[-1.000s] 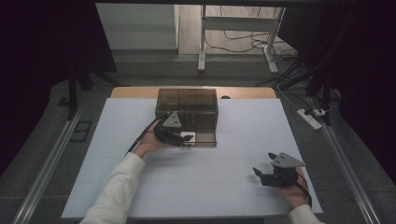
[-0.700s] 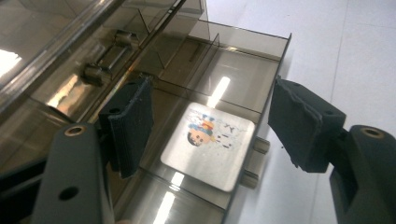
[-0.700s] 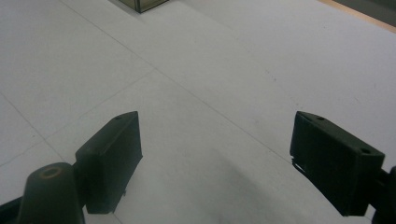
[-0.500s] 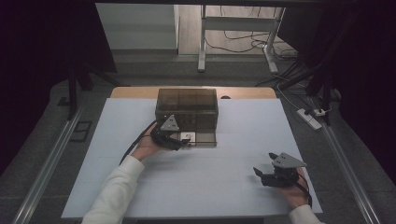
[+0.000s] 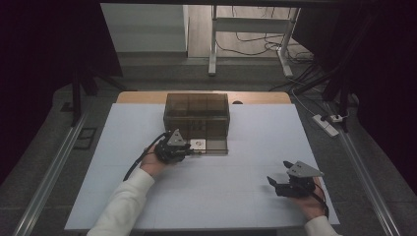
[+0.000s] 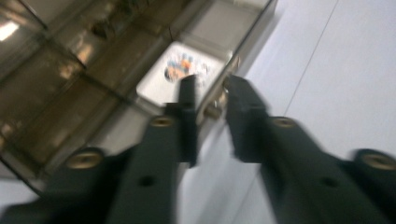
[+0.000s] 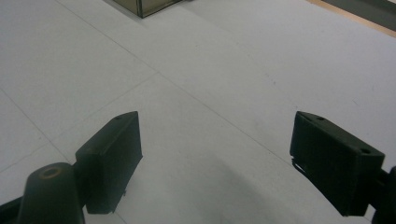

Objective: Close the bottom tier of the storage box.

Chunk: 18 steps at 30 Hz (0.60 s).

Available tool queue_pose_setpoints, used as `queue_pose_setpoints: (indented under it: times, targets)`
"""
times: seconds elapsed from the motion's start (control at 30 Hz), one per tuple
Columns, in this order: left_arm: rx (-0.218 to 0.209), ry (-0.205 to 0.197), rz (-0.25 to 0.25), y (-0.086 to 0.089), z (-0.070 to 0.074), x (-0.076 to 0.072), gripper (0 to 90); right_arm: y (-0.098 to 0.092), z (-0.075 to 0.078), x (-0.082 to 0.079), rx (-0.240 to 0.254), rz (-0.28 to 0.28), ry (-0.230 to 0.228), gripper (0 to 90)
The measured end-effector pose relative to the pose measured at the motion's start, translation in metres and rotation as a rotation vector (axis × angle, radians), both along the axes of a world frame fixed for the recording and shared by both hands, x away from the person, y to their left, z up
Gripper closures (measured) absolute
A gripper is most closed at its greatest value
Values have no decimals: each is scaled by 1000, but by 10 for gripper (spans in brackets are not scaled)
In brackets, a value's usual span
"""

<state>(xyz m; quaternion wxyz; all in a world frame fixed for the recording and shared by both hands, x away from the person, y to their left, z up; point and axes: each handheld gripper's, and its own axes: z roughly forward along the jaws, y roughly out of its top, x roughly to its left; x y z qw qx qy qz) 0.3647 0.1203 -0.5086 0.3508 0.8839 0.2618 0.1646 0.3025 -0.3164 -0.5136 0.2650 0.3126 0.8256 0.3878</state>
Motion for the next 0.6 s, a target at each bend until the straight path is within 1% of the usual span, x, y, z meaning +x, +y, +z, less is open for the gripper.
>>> queue_pose_setpoints:
  times: [0.03,0.07,0.1,0.23,0.3,0.4,0.57,0.6]
  targets:
    - [13,9,7,0,-2,-1,857,0,0,0,3,0,-2,161]
    - [16,15,12,1,-3,-2,885,0,0,0,4,0,-3,161]
    - [18,18,16,1,-4,-2,887,0,0,0,4,0,-3,162]
    - [56,35,37,1,-9,-3,889,0,0,0,-2,0,-1,162]
    - [80,33,47,-1,-12,-3,889,0,0,0,-3,1,-2,162]
    - [99,32,55,-3,-17,-1,889,0,0,0,-1,0,-1,162]
    - [103,22,63,-9,-21,2,889,0,0,0,-2,-1,-3,162]
    - [114,18,65,-10,-22,3,889,0,0,0,-4,-1,-2,162]
